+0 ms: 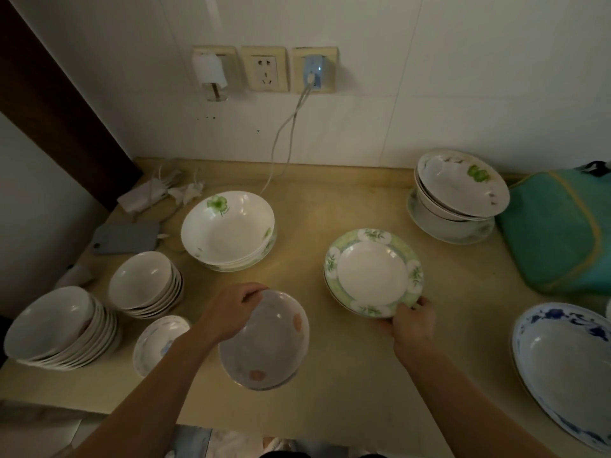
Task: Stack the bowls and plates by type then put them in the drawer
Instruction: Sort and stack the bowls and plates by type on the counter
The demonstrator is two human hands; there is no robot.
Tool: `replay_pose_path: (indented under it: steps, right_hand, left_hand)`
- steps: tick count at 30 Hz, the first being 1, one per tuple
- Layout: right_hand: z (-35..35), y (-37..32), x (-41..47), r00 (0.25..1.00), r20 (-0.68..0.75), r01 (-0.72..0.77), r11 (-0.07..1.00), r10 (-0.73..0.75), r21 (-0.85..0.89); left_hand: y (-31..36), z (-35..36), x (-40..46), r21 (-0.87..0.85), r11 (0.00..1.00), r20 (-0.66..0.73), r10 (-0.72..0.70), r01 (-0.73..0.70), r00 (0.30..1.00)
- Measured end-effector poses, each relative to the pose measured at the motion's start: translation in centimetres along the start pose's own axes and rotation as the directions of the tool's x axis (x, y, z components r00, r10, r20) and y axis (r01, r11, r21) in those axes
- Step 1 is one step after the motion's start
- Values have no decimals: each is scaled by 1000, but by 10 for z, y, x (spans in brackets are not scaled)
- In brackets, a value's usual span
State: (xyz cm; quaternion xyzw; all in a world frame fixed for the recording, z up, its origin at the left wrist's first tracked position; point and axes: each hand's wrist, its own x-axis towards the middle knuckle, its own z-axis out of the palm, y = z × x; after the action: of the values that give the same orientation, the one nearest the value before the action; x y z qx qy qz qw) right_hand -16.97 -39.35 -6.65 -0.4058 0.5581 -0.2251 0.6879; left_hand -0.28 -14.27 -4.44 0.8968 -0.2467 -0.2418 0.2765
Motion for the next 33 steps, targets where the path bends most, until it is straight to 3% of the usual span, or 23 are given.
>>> replay_pose_path:
  steps: [7,14,16,18,20,22,26,30,33]
  right_hand:
    - [22,-2,15,1000,15,14,1000,-14,-9]
    - [20,-6,20,999,-10,-46,992,45,-116]
    - [20,-15,10,987,-95,81,911,-130,-405]
    - [28,-28,-4,904,-67,281,705,-422,-651]
    - [50,-43,-18,831,85,491,654,-550,-576]
    - [80,-52,-27,814,277,579,676,-511,-455]
    - [148,-48,-28,777,565,568,697,-279,-437]
    - [205,-25,-23,773,631,510,654,-63,-559]
    - [230,-12,-15,795,607,447,657,19,-607]
  left_hand:
    - [-3,-5,8,-163,984,-72,-88,75,994]
    - [-1,-41,25,-304,953,-364,-124,8,923]
    - [-4,-56,31,-335,942,-448,-166,7,879]
    - [-9,-71,39,-306,952,-538,-190,19,822]
    - [-15,-87,51,-253,965,-611,-218,74,761]
    - [-24,-102,68,-202,969,-631,-241,144,738]
    - [-44,-121,107,-103,950,-486,-308,296,818]
    - [-62,-124,131,-75,913,-321,-402,401,858]
    - [-69,-125,141,-57,911,-293,-406,408,866]
